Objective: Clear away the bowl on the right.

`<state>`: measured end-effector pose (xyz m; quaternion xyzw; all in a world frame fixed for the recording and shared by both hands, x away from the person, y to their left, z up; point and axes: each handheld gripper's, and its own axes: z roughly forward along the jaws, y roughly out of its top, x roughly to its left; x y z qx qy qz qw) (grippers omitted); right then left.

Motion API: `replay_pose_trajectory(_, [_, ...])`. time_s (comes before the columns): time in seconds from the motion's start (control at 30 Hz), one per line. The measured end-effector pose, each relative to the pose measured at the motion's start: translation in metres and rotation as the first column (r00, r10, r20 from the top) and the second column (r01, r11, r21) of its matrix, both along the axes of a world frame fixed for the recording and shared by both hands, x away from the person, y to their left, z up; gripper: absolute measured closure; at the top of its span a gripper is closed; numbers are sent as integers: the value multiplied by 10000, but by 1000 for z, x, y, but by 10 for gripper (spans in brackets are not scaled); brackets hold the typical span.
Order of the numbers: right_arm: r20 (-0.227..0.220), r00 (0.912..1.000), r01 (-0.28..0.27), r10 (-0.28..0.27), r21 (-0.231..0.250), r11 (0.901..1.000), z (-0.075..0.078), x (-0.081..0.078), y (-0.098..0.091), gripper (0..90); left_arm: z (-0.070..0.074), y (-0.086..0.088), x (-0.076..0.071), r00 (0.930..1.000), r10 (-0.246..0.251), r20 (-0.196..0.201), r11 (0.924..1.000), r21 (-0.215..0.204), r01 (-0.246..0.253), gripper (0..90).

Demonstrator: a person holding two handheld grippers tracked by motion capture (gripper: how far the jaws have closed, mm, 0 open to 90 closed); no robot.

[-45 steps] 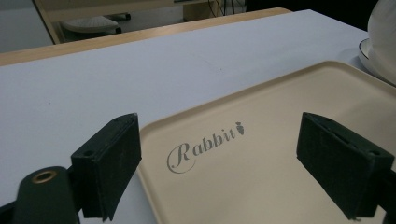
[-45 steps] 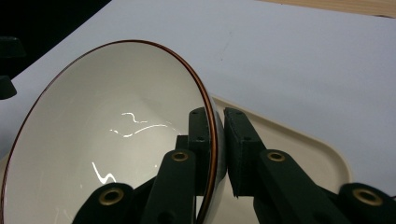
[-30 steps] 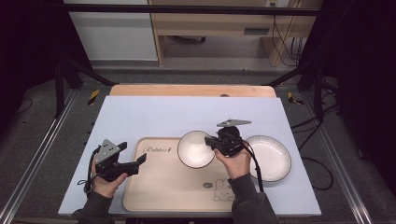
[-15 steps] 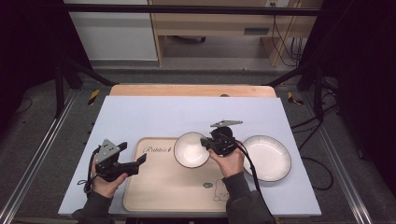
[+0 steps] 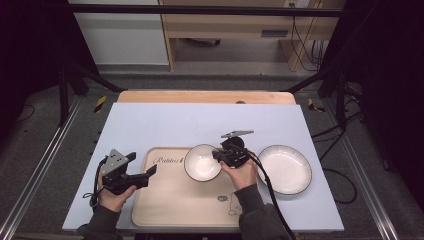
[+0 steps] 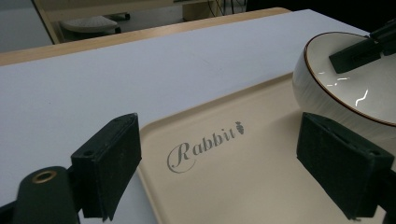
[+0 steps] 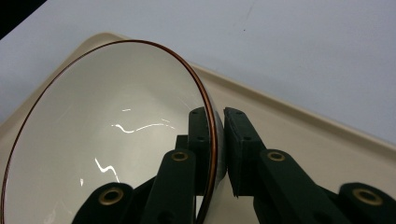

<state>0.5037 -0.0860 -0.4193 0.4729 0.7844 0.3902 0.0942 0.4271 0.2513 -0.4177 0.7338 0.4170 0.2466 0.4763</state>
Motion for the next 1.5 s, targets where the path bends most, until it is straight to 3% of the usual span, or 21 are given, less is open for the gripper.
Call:
replay_pose_trajectory(0.8, [-680,9977,31,-46,-226,9997,-16,4,3,815,0,0,0,10000,-12,-28,10000,48,13,134])
replay_pose_trajectory(1.5, [-952,9955,5,-26,-228,9997,-20,7,-1,816,-1,0,0,10000,-10,-44,10000,63,10,135])
